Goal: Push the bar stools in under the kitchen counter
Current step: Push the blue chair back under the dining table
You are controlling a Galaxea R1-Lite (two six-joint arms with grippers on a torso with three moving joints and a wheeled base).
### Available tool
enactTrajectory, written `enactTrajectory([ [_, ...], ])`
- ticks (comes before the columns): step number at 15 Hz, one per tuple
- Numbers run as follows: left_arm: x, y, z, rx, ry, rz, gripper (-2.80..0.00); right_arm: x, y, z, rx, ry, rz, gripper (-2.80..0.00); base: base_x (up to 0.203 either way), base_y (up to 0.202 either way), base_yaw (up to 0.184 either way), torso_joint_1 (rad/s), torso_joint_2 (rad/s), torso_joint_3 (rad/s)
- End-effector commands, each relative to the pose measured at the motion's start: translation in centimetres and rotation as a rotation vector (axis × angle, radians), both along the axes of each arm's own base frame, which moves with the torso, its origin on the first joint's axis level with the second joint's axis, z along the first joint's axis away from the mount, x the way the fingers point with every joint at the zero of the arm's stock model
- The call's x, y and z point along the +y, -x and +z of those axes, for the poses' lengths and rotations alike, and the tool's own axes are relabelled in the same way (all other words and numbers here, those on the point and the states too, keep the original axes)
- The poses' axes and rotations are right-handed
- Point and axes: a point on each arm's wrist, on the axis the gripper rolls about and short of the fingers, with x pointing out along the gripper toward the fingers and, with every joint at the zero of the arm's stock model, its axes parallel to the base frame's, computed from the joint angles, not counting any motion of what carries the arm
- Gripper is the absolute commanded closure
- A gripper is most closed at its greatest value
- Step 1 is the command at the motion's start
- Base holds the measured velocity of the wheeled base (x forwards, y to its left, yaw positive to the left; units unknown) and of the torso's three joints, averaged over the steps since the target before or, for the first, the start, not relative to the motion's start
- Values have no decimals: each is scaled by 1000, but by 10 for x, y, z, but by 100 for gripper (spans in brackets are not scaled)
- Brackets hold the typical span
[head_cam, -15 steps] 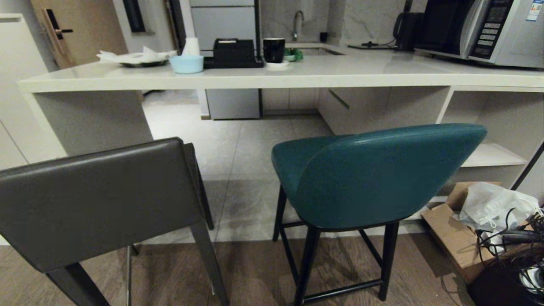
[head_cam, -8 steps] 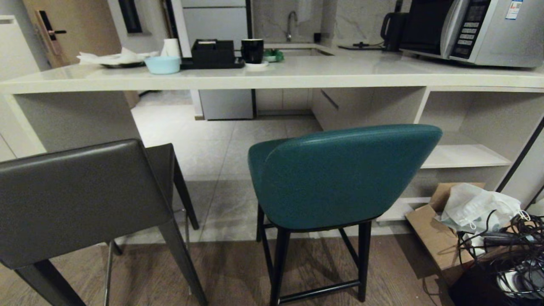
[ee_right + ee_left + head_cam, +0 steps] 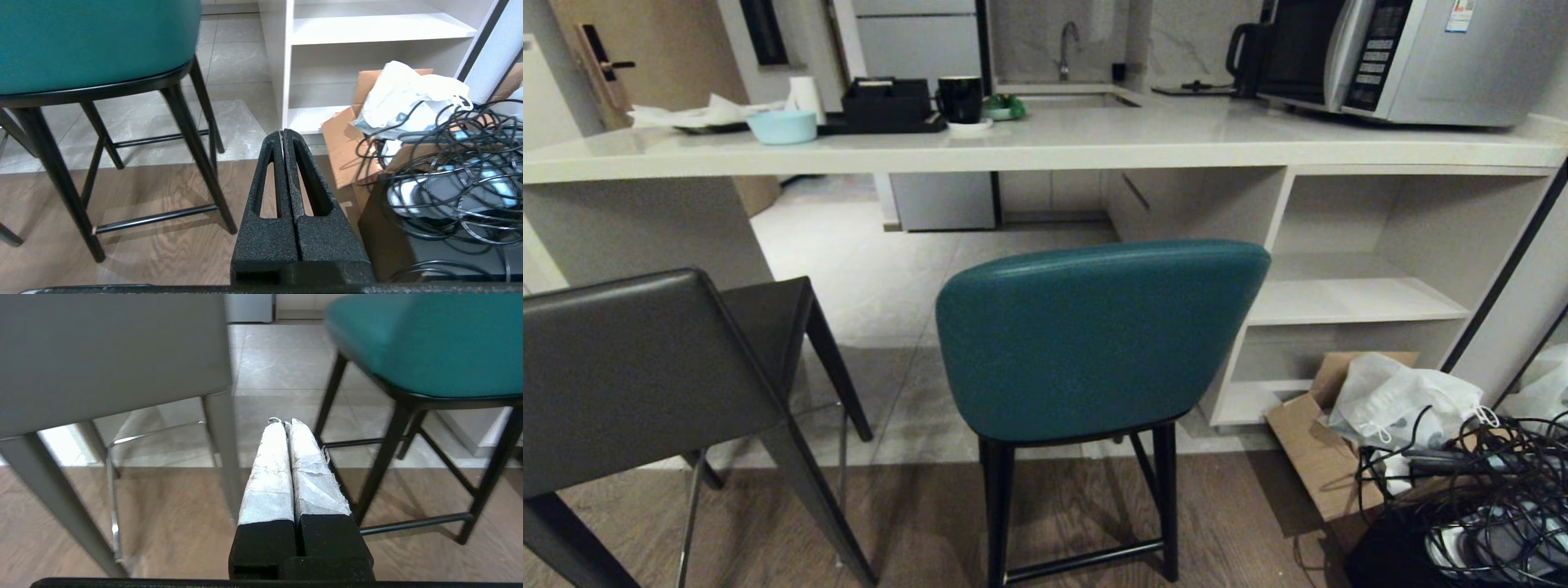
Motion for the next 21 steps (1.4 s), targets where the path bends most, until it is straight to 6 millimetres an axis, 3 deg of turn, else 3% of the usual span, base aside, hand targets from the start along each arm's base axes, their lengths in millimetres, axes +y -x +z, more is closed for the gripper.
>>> enactTrajectory([
  [1, 0, -1, -5, 17, 0, 0, 0, 0, 0, 0, 1, 1, 0, 0, 0, -125, 0, 6, 3, 1],
  [10, 0, -2, -5, 19, 0, 0, 0, 0, 0, 0, 1, 1, 1, 0, 9, -8, 0, -1, 1, 0],
  [21, 0, -2, -5, 19, 1, 0, 0, 0, 0, 0, 1, 7, 1, 0, 175, 0, 1, 3, 4, -1],
])
